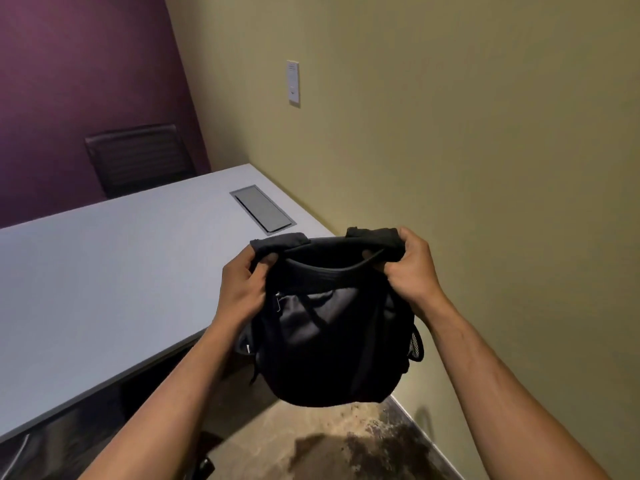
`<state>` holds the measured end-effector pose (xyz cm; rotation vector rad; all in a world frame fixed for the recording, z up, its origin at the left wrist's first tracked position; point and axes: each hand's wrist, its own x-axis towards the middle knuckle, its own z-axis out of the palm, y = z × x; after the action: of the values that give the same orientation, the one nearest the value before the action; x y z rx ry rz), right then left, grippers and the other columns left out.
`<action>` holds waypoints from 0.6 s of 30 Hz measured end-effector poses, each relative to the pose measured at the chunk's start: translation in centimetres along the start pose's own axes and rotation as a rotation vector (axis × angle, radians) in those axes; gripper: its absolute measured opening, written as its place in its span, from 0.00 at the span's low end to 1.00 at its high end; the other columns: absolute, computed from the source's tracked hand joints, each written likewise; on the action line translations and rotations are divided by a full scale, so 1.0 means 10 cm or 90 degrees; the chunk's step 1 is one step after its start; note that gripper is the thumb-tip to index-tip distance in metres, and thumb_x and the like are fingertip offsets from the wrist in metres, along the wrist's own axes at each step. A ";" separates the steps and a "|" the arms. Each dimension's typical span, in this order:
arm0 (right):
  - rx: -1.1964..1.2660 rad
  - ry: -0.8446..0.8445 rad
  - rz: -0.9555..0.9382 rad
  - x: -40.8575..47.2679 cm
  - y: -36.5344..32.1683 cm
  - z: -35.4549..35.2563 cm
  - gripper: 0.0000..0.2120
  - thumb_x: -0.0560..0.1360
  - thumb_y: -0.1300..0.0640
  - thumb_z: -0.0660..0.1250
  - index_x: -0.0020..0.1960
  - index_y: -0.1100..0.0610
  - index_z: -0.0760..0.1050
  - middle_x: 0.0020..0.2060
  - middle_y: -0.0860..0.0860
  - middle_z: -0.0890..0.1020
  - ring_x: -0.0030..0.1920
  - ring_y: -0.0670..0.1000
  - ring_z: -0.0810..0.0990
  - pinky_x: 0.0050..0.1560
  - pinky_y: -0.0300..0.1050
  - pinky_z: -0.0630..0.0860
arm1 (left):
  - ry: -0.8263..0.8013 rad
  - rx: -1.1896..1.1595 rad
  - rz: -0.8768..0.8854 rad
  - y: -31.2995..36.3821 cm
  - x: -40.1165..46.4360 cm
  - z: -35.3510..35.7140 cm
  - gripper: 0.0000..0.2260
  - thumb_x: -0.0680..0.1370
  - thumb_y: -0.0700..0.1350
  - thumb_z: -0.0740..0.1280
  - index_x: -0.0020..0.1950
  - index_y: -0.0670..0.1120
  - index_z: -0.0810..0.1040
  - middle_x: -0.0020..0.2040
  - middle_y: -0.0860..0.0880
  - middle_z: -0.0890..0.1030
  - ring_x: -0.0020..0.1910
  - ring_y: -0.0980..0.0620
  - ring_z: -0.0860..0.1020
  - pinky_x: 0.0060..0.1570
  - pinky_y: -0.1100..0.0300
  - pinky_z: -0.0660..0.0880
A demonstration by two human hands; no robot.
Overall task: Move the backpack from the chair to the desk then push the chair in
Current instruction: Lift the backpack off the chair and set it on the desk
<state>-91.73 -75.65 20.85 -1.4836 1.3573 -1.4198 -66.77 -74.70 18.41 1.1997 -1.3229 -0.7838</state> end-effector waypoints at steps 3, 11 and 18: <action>0.010 -0.008 -0.025 0.34 -0.09 0.16 0.13 0.67 0.67 0.77 0.47 0.57 0.78 0.42 0.49 0.85 0.43 0.45 0.83 0.46 0.41 0.80 | 0.028 0.010 0.022 0.02 0.33 -0.09 0.10 0.80 0.41 0.64 0.53 0.55 0.81 0.50 0.54 0.84 0.51 0.55 0.82 0.51 0.59 0.78; 0.004 -0.035 -0.086 1.39 -0.21 0.60 0.14 0.67 0.69 0.76 0.45 0.54 0.78 0.43 0.49 0.85 0.43 0.45 0.83 0.46 0.41 0.80 | 0.087 0.026 0.087 -0.02 1.26 -0.25 0.11 0.80 0.39 0.63 0.59 0.46 0.81 0.54 0.49 0.84 0.57 0.52 0.81 0.61 0.53 0.76; 0.050 -0.056 -0.105 2.24 0.03 0.94 0.15 0.66 0.70 0.76 0.44 0.53 0.77 0.41 0.48 0.84 0.41 0.44 0.82 0.45 0.40 0.78 | 0.113 0.037 0.103 -0.25 2.04 -0.23 0.11 0.80 0.39 0.63 0.56 0.52 0.82 0.53 0.52 0.85 0.56 0.52 0.81 0.62 0.49 0.76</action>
<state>-85.66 -98.89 24.86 -1.6163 1.1354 -1.4731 -61.03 -94.15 22.29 1.1644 -1.2844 -0.5139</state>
